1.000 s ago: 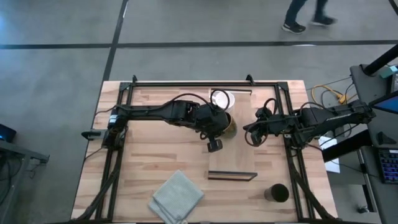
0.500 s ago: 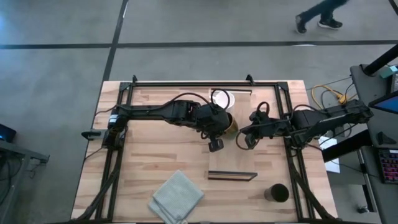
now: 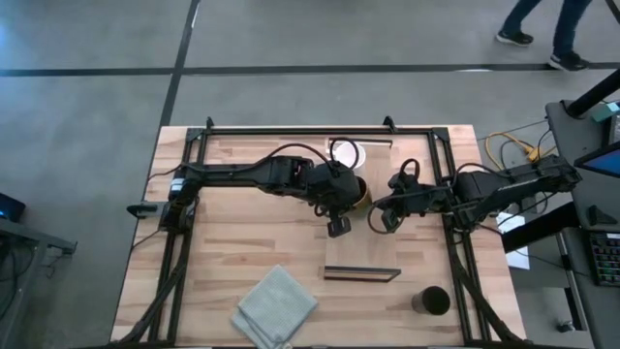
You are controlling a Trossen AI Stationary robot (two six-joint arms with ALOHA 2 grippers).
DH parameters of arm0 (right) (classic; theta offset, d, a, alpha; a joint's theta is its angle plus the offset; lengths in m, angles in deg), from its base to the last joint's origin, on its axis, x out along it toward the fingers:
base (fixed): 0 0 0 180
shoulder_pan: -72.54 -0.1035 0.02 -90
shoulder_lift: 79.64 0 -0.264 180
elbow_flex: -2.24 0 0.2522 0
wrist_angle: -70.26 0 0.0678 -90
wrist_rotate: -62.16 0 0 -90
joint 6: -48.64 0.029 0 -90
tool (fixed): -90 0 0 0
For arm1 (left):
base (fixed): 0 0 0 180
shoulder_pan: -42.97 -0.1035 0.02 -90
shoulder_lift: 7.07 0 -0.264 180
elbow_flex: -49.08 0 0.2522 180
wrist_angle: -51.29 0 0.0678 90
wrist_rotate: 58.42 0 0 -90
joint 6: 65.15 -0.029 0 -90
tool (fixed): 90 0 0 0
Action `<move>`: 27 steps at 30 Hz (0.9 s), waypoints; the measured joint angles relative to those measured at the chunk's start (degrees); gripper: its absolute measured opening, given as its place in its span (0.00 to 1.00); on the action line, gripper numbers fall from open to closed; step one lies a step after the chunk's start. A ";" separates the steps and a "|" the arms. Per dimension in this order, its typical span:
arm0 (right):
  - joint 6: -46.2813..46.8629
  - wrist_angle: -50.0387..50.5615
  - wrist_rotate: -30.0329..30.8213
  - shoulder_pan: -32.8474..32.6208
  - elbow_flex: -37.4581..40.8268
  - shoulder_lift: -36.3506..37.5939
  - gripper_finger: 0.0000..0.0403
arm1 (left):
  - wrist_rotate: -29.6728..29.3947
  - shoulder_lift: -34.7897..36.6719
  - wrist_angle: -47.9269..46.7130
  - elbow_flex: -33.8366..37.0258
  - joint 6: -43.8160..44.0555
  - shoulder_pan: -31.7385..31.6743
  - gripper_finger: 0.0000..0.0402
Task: Stack small to large cups/mugs on shelf
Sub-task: Put the brown mug on the shelf
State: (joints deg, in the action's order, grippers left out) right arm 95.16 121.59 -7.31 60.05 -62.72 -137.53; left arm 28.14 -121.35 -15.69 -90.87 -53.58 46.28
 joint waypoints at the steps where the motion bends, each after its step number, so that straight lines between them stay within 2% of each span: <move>1: 0.00 -0.09 0.00 0.00 -0.01 0.00 0.02 | 0.03 0.00 0.00 0.02 0.00 0.00 0.04; 27: -0.02 -0.38 0.04 0.00 0.00 0.04 0.02 | 1.99 0.17 5.27 3.98 -0.07 -0.22 0.04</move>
State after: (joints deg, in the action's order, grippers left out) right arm 95.14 121.21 -7.27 60.05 -62.72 -137.48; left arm 30.13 -121.17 -10.42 -86.89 -53.64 46.06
